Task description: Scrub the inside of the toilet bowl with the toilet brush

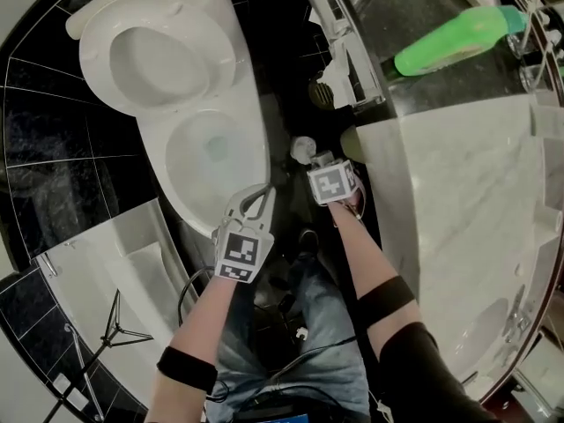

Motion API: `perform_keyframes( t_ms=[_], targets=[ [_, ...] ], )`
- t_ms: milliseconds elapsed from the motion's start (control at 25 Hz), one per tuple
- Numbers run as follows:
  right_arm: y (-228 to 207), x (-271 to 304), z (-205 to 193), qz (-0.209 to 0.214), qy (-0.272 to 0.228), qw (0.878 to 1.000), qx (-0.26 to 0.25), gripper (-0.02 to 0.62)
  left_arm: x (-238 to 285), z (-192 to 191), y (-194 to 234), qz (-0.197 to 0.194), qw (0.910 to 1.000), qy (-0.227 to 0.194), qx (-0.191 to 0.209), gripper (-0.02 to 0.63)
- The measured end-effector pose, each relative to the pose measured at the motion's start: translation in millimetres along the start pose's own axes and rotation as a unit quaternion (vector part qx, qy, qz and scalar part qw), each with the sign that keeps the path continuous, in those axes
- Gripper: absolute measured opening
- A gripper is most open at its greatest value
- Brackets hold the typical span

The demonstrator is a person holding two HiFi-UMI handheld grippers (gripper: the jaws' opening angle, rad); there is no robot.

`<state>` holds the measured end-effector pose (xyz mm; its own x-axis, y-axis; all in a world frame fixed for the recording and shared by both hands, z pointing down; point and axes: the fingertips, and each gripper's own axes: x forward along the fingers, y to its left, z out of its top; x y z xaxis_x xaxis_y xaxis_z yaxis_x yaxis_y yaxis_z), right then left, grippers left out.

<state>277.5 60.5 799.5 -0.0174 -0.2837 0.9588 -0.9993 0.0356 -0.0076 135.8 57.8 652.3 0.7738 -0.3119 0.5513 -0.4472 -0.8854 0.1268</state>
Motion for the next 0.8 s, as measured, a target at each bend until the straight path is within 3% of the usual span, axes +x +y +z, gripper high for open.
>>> perform_keyframes(
  t_ms=[320,800],
  targets=[
    [-10,62,-7,0.006,0.014,1.000,0.010,0.193,51,-19,3,-0.013,0.9999,-0.009,0.007,-0.006],
    [-18,121,-24,0.012,0.035,0.999,0.004,0.193,82,-42,9,-0.006,0.9998,-0.020,0.001,-0.006]
  ],
)
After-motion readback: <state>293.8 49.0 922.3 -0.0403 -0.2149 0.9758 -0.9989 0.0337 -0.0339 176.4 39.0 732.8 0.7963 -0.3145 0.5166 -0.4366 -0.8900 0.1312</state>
